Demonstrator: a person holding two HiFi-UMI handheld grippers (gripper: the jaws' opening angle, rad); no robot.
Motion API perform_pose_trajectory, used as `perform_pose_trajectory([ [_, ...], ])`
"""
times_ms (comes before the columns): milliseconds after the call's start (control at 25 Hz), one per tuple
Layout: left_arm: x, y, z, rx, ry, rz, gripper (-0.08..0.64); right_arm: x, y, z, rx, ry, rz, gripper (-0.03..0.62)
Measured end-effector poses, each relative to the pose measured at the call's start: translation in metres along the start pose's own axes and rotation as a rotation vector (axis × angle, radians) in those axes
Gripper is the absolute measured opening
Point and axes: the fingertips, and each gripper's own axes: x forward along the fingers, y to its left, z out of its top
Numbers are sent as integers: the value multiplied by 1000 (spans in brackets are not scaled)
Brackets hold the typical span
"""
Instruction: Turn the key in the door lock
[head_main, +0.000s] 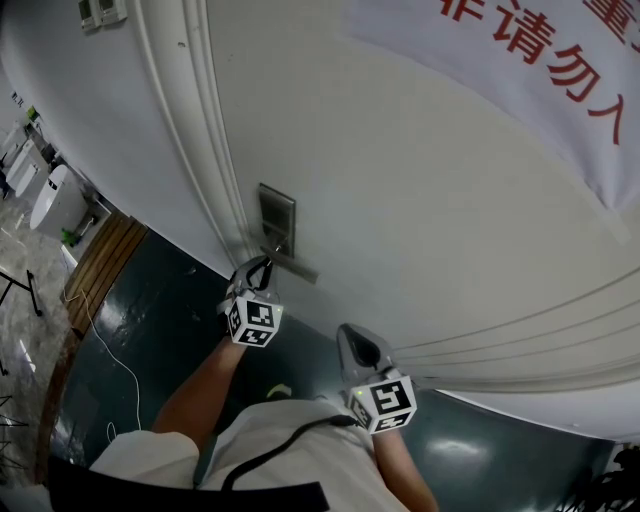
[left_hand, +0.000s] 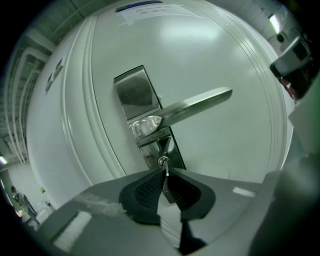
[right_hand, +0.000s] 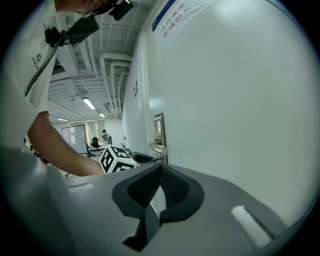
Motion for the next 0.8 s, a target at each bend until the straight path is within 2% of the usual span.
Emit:
perform_pose_trajectory([
  [240, -1, 2, 3, -180, -6, -59, 40, -1, 4, 1, 0, -1, 0, 9],
  [560, -2, 4, 8, -331, -13, -102, 40, -4, 8, 1, -2, -3, -12, 9],
  [800, -2, 5, 8, -390, -17, -121, 40, -7, 10, 0, 2, -5, -26, 9],
])
